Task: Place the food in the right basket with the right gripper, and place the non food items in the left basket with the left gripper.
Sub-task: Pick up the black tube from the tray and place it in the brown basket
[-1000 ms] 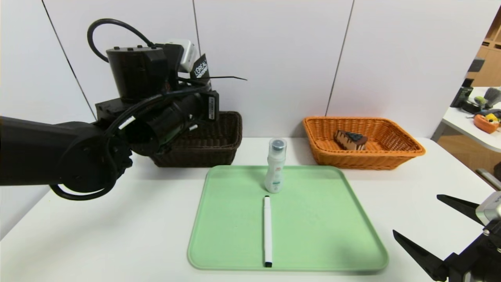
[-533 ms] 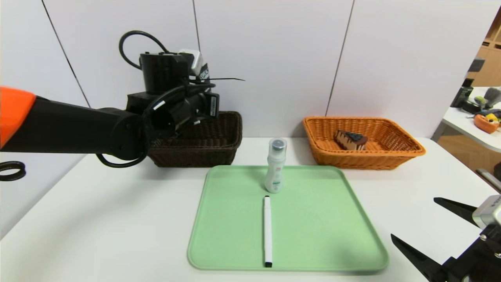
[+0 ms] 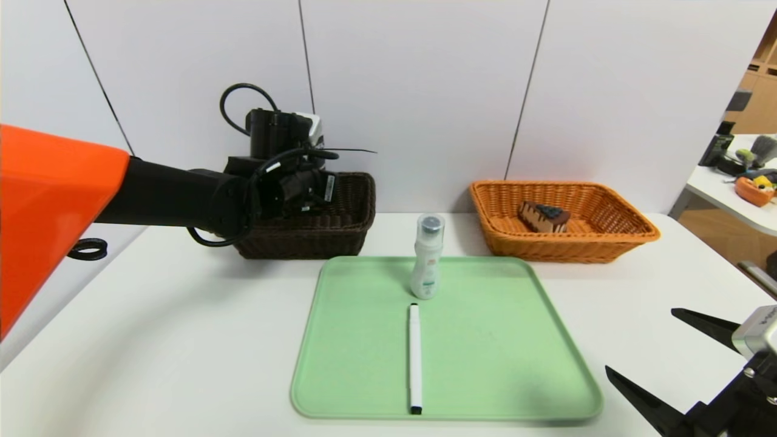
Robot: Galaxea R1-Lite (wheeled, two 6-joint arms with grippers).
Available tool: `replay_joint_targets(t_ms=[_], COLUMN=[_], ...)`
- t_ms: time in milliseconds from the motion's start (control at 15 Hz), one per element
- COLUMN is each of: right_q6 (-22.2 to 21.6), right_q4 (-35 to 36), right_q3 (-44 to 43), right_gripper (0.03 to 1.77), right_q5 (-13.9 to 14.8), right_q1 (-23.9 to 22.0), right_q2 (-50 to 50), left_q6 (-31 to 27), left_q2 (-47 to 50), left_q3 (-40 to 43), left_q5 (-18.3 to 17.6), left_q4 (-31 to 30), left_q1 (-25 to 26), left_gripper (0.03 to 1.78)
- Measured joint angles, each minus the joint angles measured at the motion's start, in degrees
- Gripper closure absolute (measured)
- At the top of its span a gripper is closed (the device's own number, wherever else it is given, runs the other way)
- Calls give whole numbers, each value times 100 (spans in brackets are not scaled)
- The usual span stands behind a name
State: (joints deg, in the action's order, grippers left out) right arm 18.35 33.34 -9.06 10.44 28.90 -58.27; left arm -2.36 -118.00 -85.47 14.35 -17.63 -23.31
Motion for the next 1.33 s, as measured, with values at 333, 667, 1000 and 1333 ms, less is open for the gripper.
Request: replay_joint_targets(t_ms=[333,667,1000,1333], right_q6=[4,6,37,39], right_q4=[-7,-2,4,1], right_q3=[0,7,52,112], right_gripper=[10,10,10,10], right_q5=[-5,-2,-5,-5], right_q1=[17,17,22,22], right_q2=[-7,-10,-7,-2], left_q6=[26,57,63,41], left_q2=[-239,-391,-542,-619], left_q3=[85,182,243,201], left_q5=[11,12,23,34], left_q4=[167,184,148,154], left_q1=[93,157,204,212], left_gripper=[131,132,132,125])
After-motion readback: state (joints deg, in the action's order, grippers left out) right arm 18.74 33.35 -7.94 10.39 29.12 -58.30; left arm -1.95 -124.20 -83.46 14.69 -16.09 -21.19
